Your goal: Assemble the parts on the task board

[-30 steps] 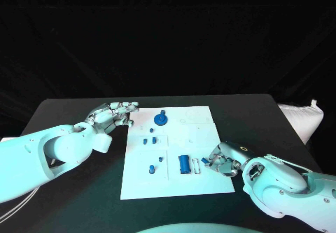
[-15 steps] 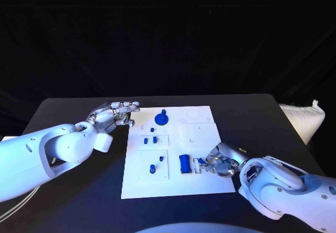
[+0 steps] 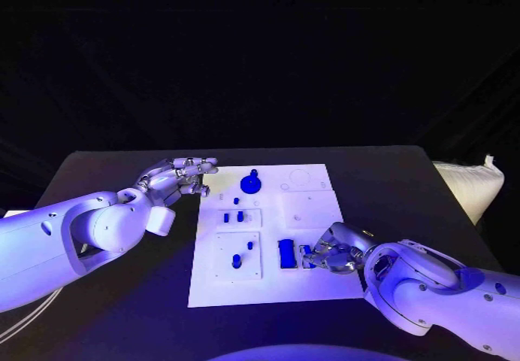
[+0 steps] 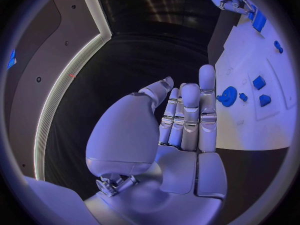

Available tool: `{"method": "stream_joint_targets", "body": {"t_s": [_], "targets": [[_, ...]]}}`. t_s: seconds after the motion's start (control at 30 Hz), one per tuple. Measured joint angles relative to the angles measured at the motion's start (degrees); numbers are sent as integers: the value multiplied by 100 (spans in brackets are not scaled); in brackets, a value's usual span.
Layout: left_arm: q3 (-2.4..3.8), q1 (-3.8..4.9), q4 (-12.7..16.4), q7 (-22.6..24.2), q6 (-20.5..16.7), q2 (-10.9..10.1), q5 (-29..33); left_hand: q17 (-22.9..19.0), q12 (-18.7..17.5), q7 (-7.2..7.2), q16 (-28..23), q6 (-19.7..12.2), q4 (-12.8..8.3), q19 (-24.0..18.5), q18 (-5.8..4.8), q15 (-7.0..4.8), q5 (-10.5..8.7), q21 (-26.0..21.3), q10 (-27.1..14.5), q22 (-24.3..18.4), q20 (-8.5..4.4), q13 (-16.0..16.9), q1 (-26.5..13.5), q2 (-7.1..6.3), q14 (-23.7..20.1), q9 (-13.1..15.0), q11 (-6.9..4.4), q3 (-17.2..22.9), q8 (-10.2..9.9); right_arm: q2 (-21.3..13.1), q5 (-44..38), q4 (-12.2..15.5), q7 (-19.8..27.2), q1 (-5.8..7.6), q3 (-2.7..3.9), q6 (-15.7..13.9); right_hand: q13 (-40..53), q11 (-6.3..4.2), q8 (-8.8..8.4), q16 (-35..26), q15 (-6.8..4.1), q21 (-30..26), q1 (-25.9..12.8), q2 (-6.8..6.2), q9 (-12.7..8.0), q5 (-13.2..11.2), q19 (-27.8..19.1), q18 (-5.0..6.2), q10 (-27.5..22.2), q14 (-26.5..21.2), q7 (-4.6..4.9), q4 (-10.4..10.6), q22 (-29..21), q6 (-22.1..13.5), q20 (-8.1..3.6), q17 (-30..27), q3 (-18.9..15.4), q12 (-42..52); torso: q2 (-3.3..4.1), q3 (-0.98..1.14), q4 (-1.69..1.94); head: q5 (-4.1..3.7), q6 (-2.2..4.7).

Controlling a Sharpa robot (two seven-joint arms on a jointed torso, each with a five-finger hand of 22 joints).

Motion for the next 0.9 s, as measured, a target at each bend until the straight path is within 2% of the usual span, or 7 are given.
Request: {"method": "stream_joint_targets", "body": {"t_s": [0.53, 0.63, 0.73, 0.8, 0.9], "targets": [[0, 0, 5, -23, 14, 0, -31, 1, 0, 0, 0, 0, 0, 0, 0, 0, 0, 0, 0, 0, 0, 0, 0, 0, 0, 0, 0, 0, 0, 111, -30, -84, 1, 5, -1, 52, -1, -2, 13, 22, 1, 0, -64, -5, 11, 57, 0, 0, -4, 1, -9, 55, -1, 47, 0, -1, -89, 36, 3, 6, -8, 28, 12], [0, 0, 5, -27, 17, 0, -33, -6, 0, 0, 0, 0, 0, 0, 0, 0, 0, 0, 0, 0, 0, 0, 0, 0, 0, 0, 0, 0, 0, 116, -46, -88, -14, 3, -1, 58, -1, -21, 30, 22, 1, 23, -191, -40, 20, 179, 0, 0, -23, 1, -8, 134, -1, 86, 0, -1, -233, 48, 4, 6, -8, 32, 12], [0, 0, 6, -31, 22, 0, -36, -6, 0, 0, 0, 0, 0, 0, 0, 0, 0, 0, 0, 0, 0, 0, 0, 0, 0, 0, 0, 0, 0, 126, -68, -89, -28, 2, -3, 63, -2, -25, 36, 22, 1, 23, -434, -87, 30, 310, 0, 0, -27, 1, -16, 299, -2, 93, 0, -1, -477, 60, 3, 6, -8, 34, 9], [0, 0, 6, -33, 24, 0, -37, -6, 0, 0, 0, 0, 0, 0, 0, 0, 0, 0, 0, 0, 0, 0, 0, 0, 0, 0, 0, 0, 0, 131, -84, -89, -34, 1, -4, 65, -2, -25, 36, 22, 1, 23, -576, -120, 37, 310, -3, 0, -27, 1, -35, 427, -2, 112, -21, -1, -690, 60, 3, 6, -8, 34, 7], [0, 0, 6, -35, 26, 0, -38, -6, 0, 0, 0, 0, 0, 0, 0, 0, 0, 0, 0, 1, 0, 0, 0, 0, 0, 0, 0, 0, 0, 133, -105, -89, -38, 0, -6, 66, -2, -25, 36, 22, -11, 23, -668, -128, 44, 200, 1, 1, -27, -11, -35, 489, -2, 113, -45, -1, -877, 60, 2, 6, -8, 34, 7]]}}
